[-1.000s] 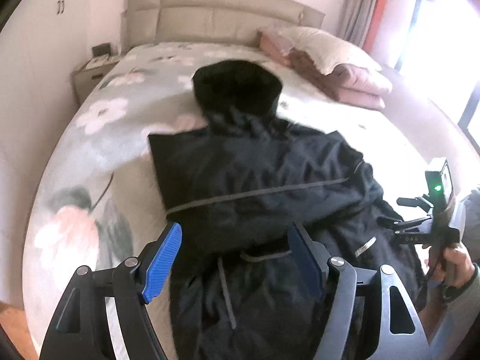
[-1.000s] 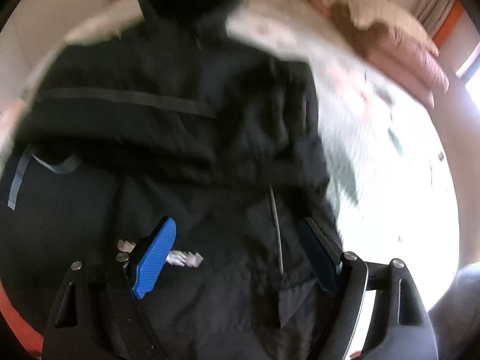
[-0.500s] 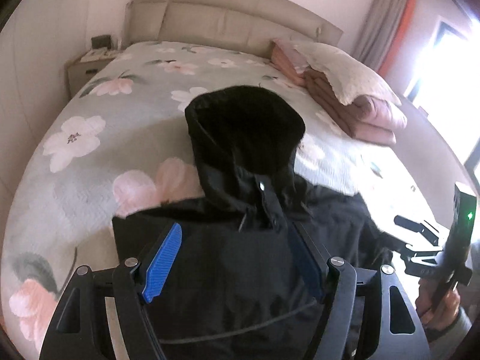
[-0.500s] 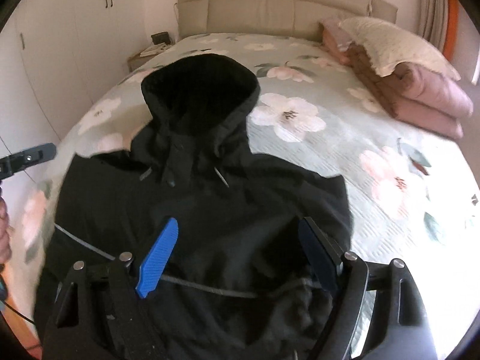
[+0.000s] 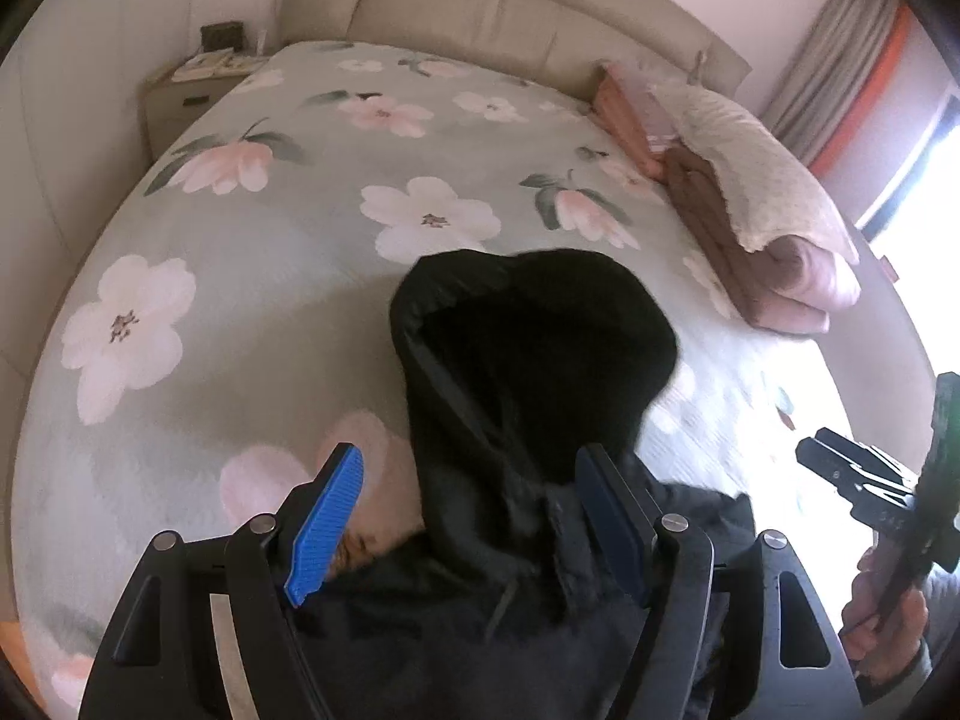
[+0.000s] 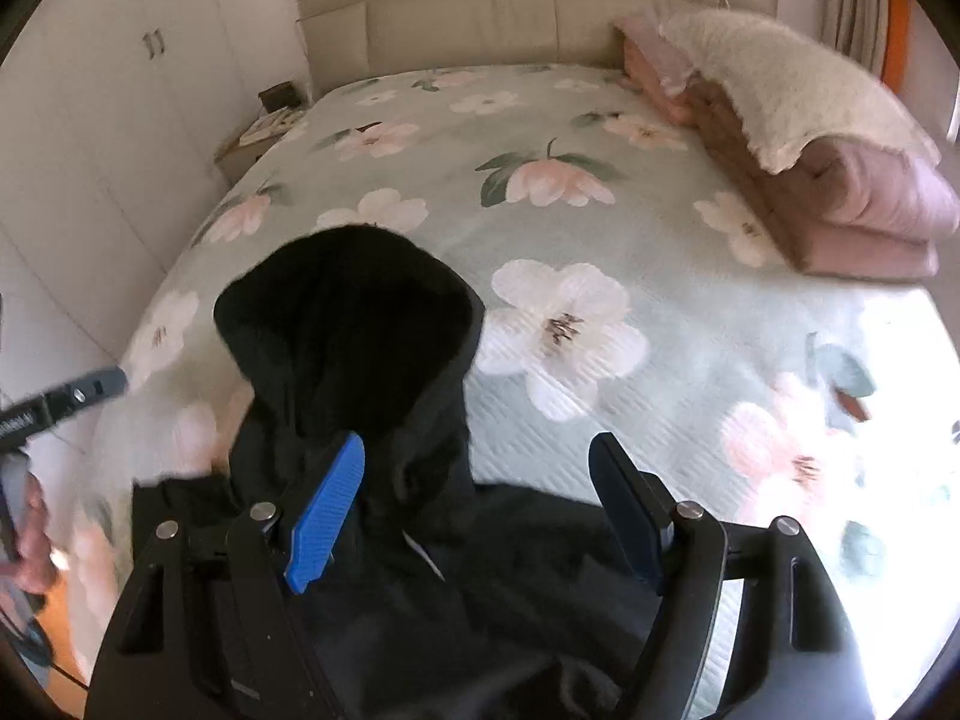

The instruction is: Fold large clothes

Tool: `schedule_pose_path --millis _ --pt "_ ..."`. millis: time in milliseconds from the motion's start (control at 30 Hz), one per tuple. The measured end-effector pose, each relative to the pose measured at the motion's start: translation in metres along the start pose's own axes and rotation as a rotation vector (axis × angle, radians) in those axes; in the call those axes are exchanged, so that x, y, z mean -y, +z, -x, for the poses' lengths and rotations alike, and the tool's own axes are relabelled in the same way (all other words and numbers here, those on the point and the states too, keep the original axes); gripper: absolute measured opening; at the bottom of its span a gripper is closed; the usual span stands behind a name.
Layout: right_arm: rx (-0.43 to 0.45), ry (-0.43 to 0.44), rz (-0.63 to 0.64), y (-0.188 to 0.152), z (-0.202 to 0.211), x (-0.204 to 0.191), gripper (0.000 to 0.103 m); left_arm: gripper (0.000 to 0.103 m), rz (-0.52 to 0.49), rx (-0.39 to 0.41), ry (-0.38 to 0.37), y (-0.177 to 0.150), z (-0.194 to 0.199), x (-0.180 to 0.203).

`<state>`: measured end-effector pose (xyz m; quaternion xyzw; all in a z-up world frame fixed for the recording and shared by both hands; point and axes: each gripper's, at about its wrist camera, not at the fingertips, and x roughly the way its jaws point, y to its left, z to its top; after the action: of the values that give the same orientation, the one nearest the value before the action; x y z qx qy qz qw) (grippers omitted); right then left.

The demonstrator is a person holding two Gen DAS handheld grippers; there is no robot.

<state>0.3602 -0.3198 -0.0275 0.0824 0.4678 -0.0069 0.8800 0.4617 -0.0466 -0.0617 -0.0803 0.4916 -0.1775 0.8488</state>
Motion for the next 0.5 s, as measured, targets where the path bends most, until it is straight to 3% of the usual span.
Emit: schedule_pose_path --millis 233,400,467,500 --pt "-0.075 -0.030 0.020 0.030 -0.093 0.006 0.080 0.075 -0.036 -0.051 0.038 0.044 -0.084 -0.010" --pt "-0.112 -0.061 0.058 0.043 -0.146 0.004 0.078 0.074 -0.050 -0.080 0.073 0.058 -0.139 -0.012" --pt "-0.142 -0.057 0.080 0.047 -0.168 0.002 0.062 0.071 -0.037 -0.085 0.064 0.060 -0.149 -0.017" --pt "-0.147 -0.030 0.102 0.047 -0.179 0.002 0.044 0.054 -0.028 -0.082 0.063 0.061 -0.154 -0.022"
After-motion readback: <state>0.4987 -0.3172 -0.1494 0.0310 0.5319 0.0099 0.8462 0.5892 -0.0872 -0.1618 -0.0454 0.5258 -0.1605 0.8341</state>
